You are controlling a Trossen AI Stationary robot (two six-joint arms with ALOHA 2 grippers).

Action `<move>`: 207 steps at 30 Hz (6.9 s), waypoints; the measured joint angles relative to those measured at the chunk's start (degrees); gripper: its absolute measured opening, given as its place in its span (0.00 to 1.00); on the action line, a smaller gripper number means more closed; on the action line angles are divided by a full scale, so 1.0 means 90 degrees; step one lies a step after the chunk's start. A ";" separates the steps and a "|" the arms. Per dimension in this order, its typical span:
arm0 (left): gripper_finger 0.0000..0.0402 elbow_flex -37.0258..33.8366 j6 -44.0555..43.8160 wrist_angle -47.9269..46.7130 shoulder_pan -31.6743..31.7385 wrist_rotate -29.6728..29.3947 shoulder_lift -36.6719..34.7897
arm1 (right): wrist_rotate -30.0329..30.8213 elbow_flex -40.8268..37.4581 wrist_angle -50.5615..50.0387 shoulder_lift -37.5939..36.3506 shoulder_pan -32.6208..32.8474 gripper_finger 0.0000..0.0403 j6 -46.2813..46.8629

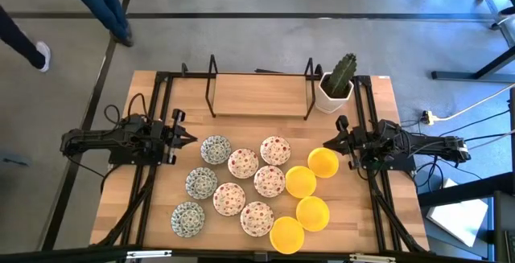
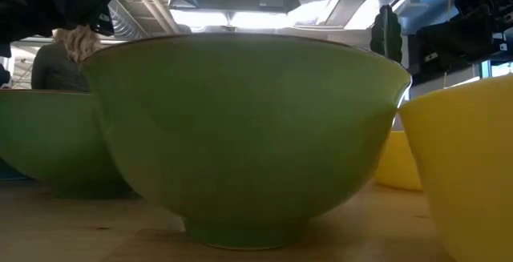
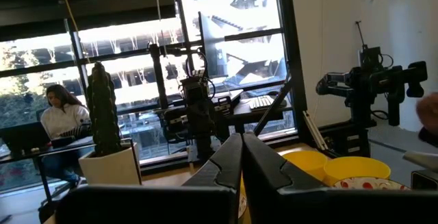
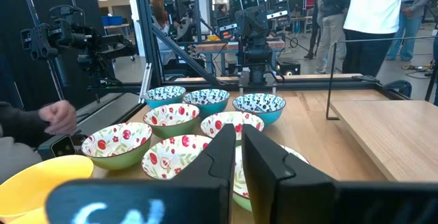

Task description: Pick & Place Mini bowls

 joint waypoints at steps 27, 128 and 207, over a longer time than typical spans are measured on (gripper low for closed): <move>0.01 0.0000 -0.0002 -0.0002 0.0000 0.0000 0.0000 | -0.0003 0.0000 0.0004 0.0000 -0.0001 0.07 0.0000; 0.43 0.4371 -0.1613 -0.5995 0.1212 -0.1955 0.7742 | -0.0001 -0.0002 0.0004 -0.0002 0.0001 0.07 -0.0335; 0.01 0.5926 0.0047 -0.6642 0.1064 -0.1615 0.8270 | -0.0001 -0.0002 0.0005 -0.0002 0.0000 0.07 -0.0334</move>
